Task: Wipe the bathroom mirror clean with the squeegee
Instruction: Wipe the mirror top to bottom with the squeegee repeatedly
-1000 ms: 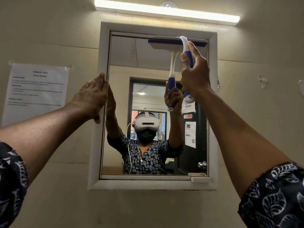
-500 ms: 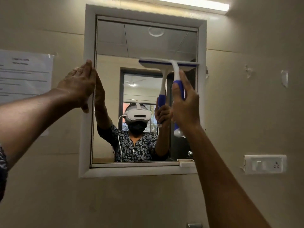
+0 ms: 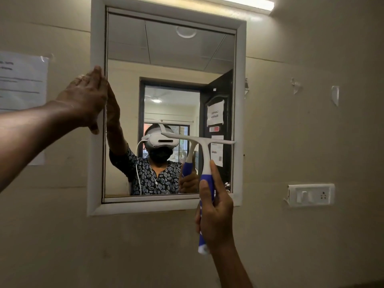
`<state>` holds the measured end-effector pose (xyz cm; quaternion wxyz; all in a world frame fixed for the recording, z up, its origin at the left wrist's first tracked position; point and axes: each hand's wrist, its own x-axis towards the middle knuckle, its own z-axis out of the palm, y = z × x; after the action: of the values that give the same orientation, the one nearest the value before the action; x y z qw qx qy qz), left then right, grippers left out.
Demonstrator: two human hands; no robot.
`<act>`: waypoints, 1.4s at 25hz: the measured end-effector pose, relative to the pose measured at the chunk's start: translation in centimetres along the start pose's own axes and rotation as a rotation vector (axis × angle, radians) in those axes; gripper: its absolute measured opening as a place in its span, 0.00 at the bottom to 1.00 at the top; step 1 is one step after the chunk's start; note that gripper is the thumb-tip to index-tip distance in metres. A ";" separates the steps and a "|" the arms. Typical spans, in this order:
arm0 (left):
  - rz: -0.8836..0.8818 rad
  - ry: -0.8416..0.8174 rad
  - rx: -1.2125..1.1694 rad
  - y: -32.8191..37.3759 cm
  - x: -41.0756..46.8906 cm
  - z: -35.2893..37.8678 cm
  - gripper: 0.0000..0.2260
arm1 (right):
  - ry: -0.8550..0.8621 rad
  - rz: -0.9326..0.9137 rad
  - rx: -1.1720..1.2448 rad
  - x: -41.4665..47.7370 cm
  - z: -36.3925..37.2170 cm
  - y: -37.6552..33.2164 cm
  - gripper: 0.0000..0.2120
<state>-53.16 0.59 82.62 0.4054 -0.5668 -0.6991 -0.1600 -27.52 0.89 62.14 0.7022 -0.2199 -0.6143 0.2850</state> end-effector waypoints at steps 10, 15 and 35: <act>-0.002 0.029 0.001 -0.1 0.5 0.4 0.64 | -0.001 0.088 0.008 -1.5 -0.6 -1.4 0.20; 0.001 0.038 0.005 -0.3 0.7 0.5 0.65 | 0.040 0.183 0.016 -5.3 -0.6 1.2 0.21; -0.030 0.002 0.049 0.3 0.2 0.2 0.61 | 0.025 0.033 -0.169 -4.0 0.6 -1.9 0.24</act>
<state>-52.99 0.92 82.58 0.4175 -0.5460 -0.7109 -0.1494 -28.24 -3.21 60.52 0.6841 -0.2920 -0.6235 0.2409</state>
